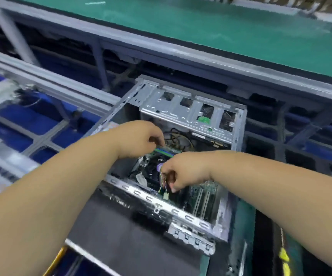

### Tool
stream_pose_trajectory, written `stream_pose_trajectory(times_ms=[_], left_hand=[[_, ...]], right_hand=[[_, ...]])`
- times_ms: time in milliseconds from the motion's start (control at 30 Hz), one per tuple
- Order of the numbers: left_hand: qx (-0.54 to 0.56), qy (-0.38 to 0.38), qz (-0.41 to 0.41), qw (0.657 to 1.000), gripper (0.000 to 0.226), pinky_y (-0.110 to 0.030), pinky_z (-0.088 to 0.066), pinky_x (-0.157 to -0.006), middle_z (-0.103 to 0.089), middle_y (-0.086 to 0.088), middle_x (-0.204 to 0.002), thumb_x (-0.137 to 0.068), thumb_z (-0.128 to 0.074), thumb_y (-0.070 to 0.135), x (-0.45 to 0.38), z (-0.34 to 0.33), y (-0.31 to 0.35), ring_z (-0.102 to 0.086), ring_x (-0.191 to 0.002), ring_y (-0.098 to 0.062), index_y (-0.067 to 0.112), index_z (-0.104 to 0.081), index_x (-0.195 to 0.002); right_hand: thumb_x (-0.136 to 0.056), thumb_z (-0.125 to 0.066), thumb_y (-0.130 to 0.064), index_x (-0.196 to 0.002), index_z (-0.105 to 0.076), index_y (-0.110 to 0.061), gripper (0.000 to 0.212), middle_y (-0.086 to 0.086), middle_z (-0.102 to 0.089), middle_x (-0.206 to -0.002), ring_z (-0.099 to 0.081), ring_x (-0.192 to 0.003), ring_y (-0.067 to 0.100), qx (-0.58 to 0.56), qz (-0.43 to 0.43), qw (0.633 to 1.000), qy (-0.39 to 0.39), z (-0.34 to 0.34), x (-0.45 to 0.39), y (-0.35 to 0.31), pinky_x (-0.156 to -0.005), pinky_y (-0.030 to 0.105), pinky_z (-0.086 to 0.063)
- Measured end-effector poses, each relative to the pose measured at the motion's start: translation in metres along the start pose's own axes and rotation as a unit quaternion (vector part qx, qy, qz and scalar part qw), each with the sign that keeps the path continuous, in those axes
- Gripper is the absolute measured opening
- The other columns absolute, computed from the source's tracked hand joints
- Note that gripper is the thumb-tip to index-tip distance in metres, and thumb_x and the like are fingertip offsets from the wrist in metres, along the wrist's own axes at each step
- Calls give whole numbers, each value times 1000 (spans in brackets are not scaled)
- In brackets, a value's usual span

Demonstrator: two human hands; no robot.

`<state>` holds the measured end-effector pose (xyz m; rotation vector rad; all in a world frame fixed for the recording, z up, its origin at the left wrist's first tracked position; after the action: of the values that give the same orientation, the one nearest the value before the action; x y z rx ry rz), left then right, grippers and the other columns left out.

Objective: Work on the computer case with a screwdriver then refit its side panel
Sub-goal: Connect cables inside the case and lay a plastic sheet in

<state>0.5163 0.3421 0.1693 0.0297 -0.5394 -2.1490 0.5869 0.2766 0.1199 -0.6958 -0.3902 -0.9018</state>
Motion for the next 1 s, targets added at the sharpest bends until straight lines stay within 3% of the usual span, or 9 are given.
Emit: stream_pose_trajectory(times_ms=[67, 133, 233, 367, 467, 567, 700, 900, 1000], left_hand=[[11, 33, 36, 999, 28, -29, -44, -87, -55, 12, -106, -86, -59, 16, 12, -4, -5, -55, -96, -12, 34, -70, -105], [9, 53, 53, 997, 29, -27, -42, -85, -55, 10, -105, -85, -59, 16, 23, -8, -5, -51, -89, -11, 32, -71, -105], [-1, 93, 54, 994, 32, -30, -42, -90, -59, 6, -101, -81, -59, 10, 33, -7, -1, -51, -89, -11, 27, -73, -104], [-13, 167, 52, 984, 33, -37, -43, -96, -66, 1, -109, -76, -59, 5, 37, 2, -1, -57, -105, -19, 20, -75, -101], [-21, 196, 50, 979, 33, -42, -44, -95, -67, -1, -108, -75, -59, 3, 36, 4, -2, -59, -106, -22, 18, -75, -100], [-37, 208, 44, 977, 31, -43, -45, -93, -69, -1, -105, -74, -59, 4, 34, 2, 0, -60, -104, -25, 18, -75, -96], [-25, 220, 49, 974, 36, -43, -44, -94, -70, -1, -101, -70, -50, 13, 33, 3, -1, -61, -102, -24, 19, -76, -94], [-16, 235, 53, 971, 33, -41, -43, -95, -69, 2, -99, -72, -54, 9, 35, 4, -4, -59, -100, -23, 22, -76, -93], [-14, 231, 52, 971, 32, -41, -44, -94, -69, 2, -99, -73, -52, 11, 34, 4, -4, -60, -100, -24, 21, -76, -92]], right_hand=[[-84, -75, -24, -71, -52, -33, 28, -6, -71, -87, -61, -76, 11, 18, 33, 999, 4, -2, -2, -4, -67, 25, -47], [-84, -76, -20, -75, -59, -33, 23, -10, -69, -78, -57, -65, 2, -36, 72, 997, -9, -5, -3, -8, -65, 21, -49], [-85, -74, -11, -93, -69, -24, 16, 3, -74, -89, -57, -65, 6, -117, 112, 986, -41, -8, -4, -14, -70, 31, -55], [-82, -79, -11, -86, -72, -23, 15, -4, -69, -74, -57, -61, 4, -155, 152, 974, -68, -8, -9, -17, -64, 24, -49], [-79, -82, -8, -81, -70, -16, 15, -9, -62, -62, -52, -51, -2, -203, 169, 961, -76, -7, -10, -16, -55, 15, -43], [-81, -75, 6, -82, -63, -10, 20, -8, -66, -61, -59, -52, -3, -292, 182, 931, -119, -12, -9, -17, -54, 8, -44], [-82, -71, 9, -89, -63, -9, 21, 15, -65, -79, -64, -63, 11, -322, 200, 915, -137, -14, -11, -20, -65, 16, -51], [-88, -65, 7, -97, -68, -8, 18, 13, -69, -84, -62, -82, 27, -342, 189, 905, -167, -20, -13, -15, -84, 37, -49], [-87, -66, 8, -92, -67, -8, 17, 8, -72, -78, -64, -70, 16, -317, 157, 923, -152, -21, -15, -9, -73, 27, -50]])
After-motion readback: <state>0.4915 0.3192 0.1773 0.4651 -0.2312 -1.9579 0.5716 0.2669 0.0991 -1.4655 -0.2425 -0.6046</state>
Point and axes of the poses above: each hand's wrist, its own x-axis away from the middle knuckle, its own z-axis out of the back of the hand, y = z × x, the point moved 9 cm from there along -x, towards the middle knuckle
